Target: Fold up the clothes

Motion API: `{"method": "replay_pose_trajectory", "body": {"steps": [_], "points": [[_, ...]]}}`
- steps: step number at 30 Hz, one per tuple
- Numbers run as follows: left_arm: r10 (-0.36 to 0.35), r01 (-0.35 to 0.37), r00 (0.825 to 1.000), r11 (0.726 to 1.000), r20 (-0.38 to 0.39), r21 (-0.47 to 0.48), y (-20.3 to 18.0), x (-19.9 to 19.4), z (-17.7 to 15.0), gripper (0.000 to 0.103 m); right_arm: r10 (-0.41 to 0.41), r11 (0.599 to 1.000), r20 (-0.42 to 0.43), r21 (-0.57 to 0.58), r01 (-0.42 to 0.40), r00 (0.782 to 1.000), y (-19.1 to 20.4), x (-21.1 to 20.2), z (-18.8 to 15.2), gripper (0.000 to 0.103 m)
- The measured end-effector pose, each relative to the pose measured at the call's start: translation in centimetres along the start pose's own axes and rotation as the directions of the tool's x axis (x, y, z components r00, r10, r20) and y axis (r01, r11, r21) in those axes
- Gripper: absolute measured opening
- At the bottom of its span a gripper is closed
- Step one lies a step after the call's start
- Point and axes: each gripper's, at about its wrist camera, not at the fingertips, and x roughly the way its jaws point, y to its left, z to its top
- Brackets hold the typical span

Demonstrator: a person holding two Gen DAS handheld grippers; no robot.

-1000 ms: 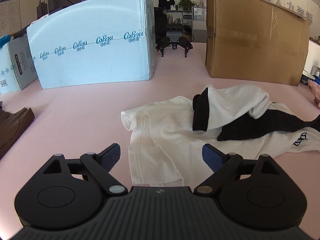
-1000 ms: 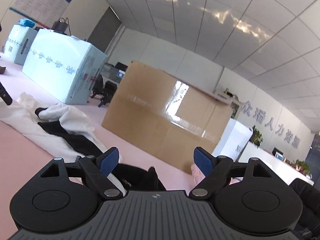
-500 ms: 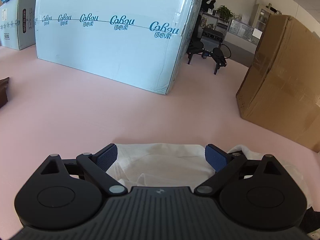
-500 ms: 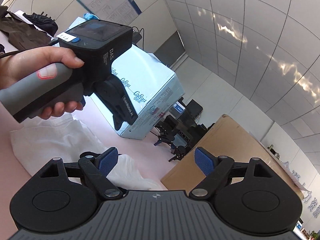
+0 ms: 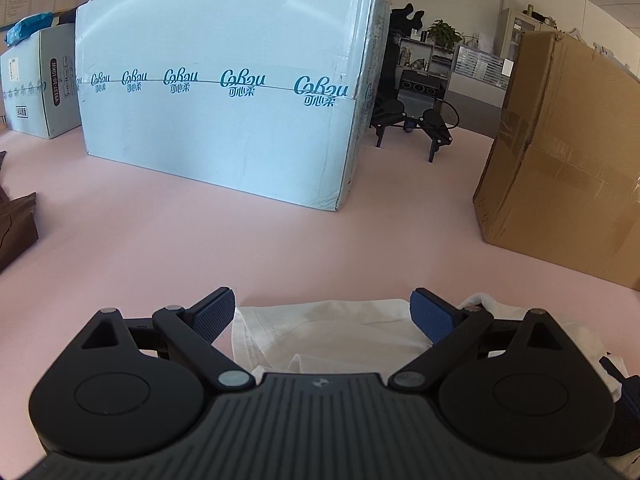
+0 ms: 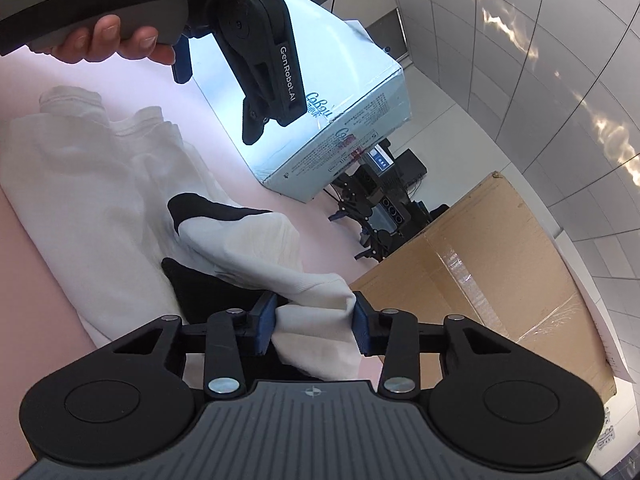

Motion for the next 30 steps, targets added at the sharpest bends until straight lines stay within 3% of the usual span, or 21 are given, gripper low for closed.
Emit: {"method": "replay_pose_trajectory", "body": {"steps": [4,12,15,21,27,30], "points": [[0.023,-0.023,1.000,0.999,0.005,0.039,-0.6,-0.2,-0.2,0.095,-0.066,0.998,0.006,0.016,0.066,0.998,-0.2,0.1,0.3,0.008],[-0.007,0.010,0.999,0.999,-0.054,0.049,-1.2,0.1,-0.7,0.094,-0.172,0.960,-0.013,0.224,0.170,0.985,-5.5,0.8,1.7,0.007],[0.012,-0.009,1.000,0.996,-0.026,0.090,-1.7,-0.4,-0.9,0.094,-0.175,0.947,-0.046,0.267,0.181,0.983,-8.0,2.4,2.3,0.006],[0.111,-0.118,0.993,0.980,0.049,0.160,-2.5,-1.1,-1.2,0.094,-0.250,0.947,-0.160,0.167,0.276,0.955,-9.9,7.8,1.7,0.007],[0.169,-0.170,0.985,0.966,0.022,0.195,-2.8,-0.2,-1.4,0.094,-0.185,0.940,-0.304,0.224,0.259,0.935,-10.9,13.4,-0.2,0.007],[0.196,-0.196,0.980,0.960,0.022,0.200,-2.8,0.2,-1.4,0.094,-0.186,0.945,-0.339,0.196,0.263,0.922,-10.1,15.0,-0.9,0.007]]}}
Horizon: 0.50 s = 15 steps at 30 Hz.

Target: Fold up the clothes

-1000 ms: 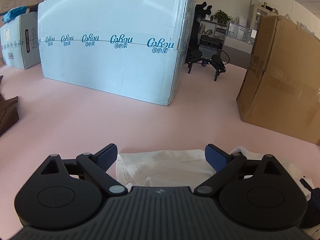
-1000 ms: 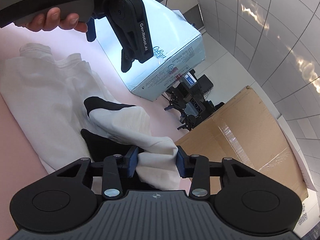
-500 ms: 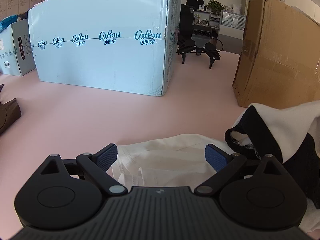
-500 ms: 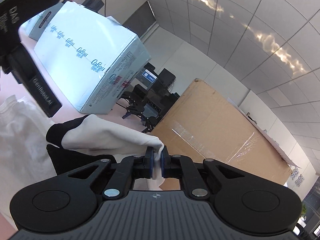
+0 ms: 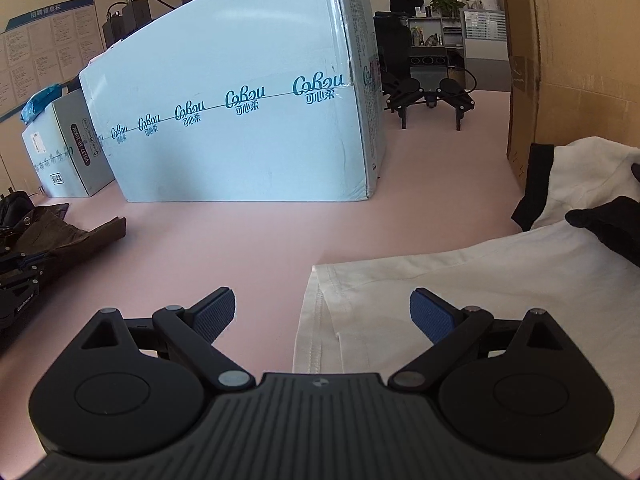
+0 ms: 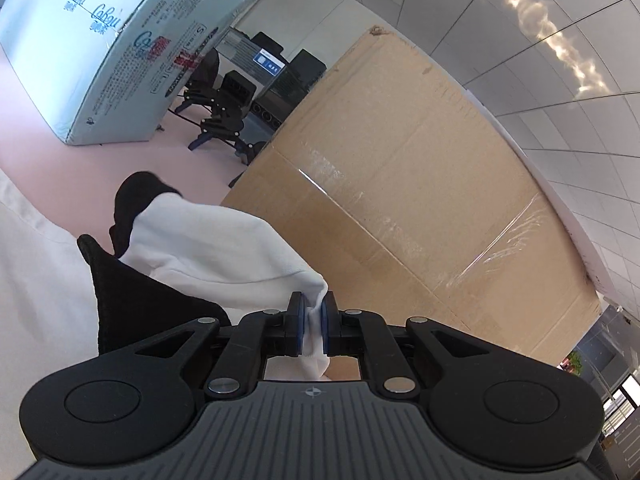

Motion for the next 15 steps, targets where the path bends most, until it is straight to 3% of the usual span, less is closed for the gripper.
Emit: {"method": "replay_pose_trajectory", "body": {"steps": [2,3,4,6,12,14,15], "points": [[0.015,-0.015,1.000,1.000,-0.005,-0.002,0.0,0.3,0.0,0.094,-0.008,1.000,-0.019,-0.026,0.008,1.000,0.6,0.8,-0.2,0.013],[0.020,-0.020,1.000,1.000,-0.009,-0.003,0.1,0.4,0.0,0.094,-0.008,0.999,-0.031,-0.045,0.007,0.999,0.9,1.0,-0.3,0.022],[0.019,-0.019,1.000,1.000,-0.014,-0.004,0.1,0.5,0.0,0.094,-0.008,0.998,-0.043,-0.065,0.005,0.999,1.2,1.3,-0.5,0.037],[0.009,-0.009,1.000,1.000,-0.025,-0.008,0.1,0.7,-0.1,0.094,-0.020,0.998,-0.038,-0.065,0.018,0.999,1.0,1.4,-0.6,0.051],[0.017,-0.016,0.998,1.000,-0.068,0.019,-0.5,2.1,-0.5,0.094,-0.021,0.999,0.049,0.051,0.019,0.999,-3.1,-2.7,-0.6,0.055],[0.031,-0.030,0.997,0.999,-0.073,0.017,-0.5,2.4,-0.6,0.094,0.035,0.998,0.100,0.051,-0.041,0.994,-4.1,-5.2,-0.9,0.064],[0.031,-0.031,0.997,0.999,-0.071,0.009,-0.5,2.5,-0.5,0.094,0.069,0.996,0.119,0.045,-0.075,0.990,-4.4,-6.4,-1.1,0.076]]}}
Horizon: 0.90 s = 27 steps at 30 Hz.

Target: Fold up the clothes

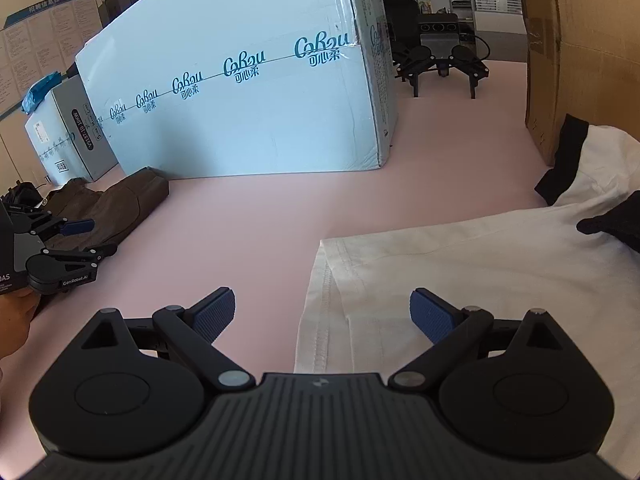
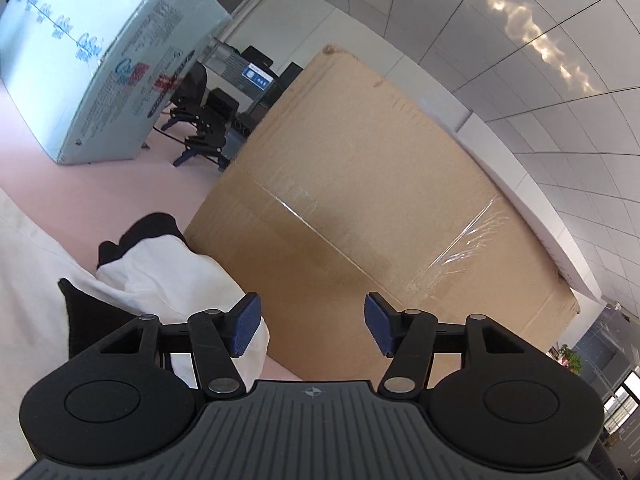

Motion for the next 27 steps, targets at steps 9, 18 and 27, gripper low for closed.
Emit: {"method": "replay_pose_trajectory", "body": {"steps": [9,18,27], "points": [[-0.055,0.054,0.998,0.998,-0.032,-0.036,-0.1,0.2,-0.2,0.094,0.176,0.971,0.037,-0.173,-0.167,0.984,5.2,-5.2,-4.9,0.079],[-0.007,0.002,0.998,0.997,0.056,0.079,-2.2,-1.2,-0.7,0.095,0.147,0.948,-0.033,-0.281,-0.150,0.989,7.2,-3.2,-6.5,0.017],[0.012,-0.019,0.998,0.993,0.061,0.120,-3.1,-1.1,-0.9,0.095,0.161,0.980,-0.051,-0.107,-0.166,0.986,4.3,-2.6,-5.6,0.010]]}}
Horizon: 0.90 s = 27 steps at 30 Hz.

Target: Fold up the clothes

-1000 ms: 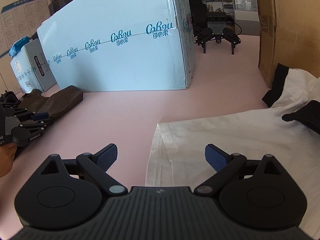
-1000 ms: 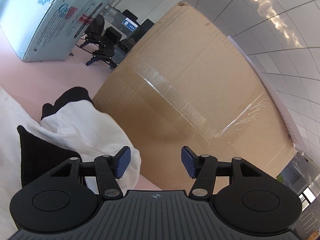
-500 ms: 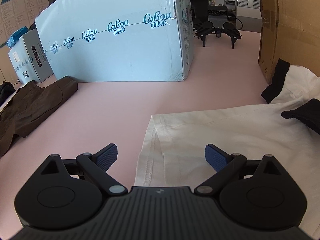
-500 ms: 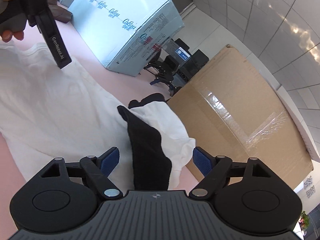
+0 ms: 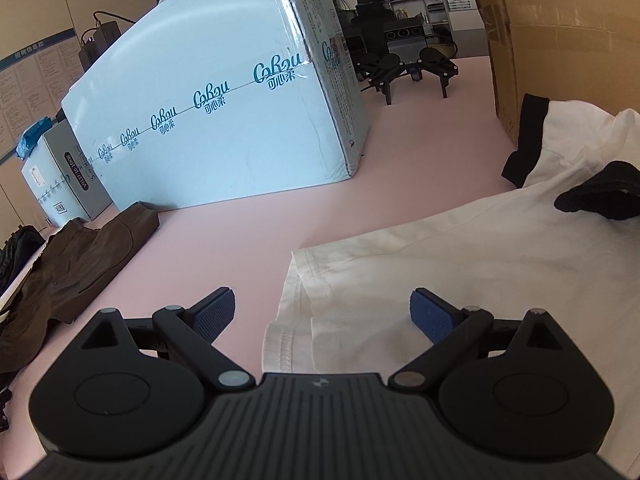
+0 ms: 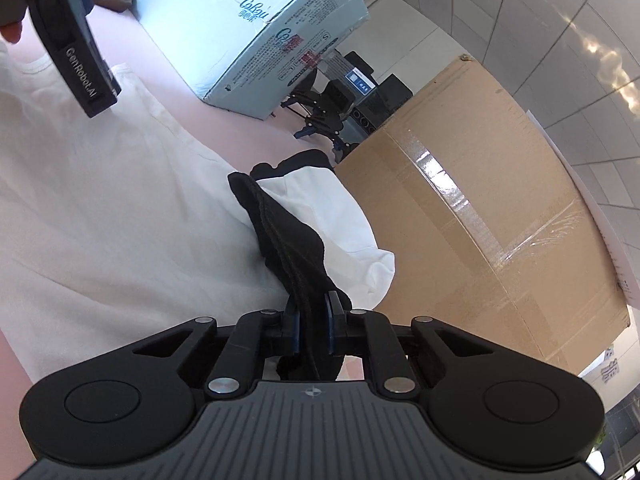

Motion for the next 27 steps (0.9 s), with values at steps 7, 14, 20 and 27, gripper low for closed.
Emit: {"method": "replay_pose_trajectory", "body": {"steps": [7,14,20,27], "points": [[0.007,-0.007,1.000,1.000,-0.007,0.005,-0.1,0.1,-0.1,0.095,-0.015,0.977,-0.032,0.210,0.021,0.999,-5.0,0.6,0.0,0.010],[0.018,-0.018,1.000,1.000,-0.006,0.004,0.0,0.2,-0.1,0.095,0.080,0.896,-0.043,0.441,-0.053,0.996,-8.6,1.0,-0.5,0.010],[0.025,-0.025,1.000,1.000,-0.006,0.011,-0.1,0.2,-0.1,0.094,0.063,0.918,-0.040,0.394,-0.042,0.997,-8.2,1.5,-0.5,0.022],[0.012,-0.012,1.000,1.000,-0.011,0.010,-0.1,0.3,-0.1,0.095,-0.058,0.906,-0.106,0.411,0.097,0.993,-8.4,3.0,-0.6,0.009]]}}
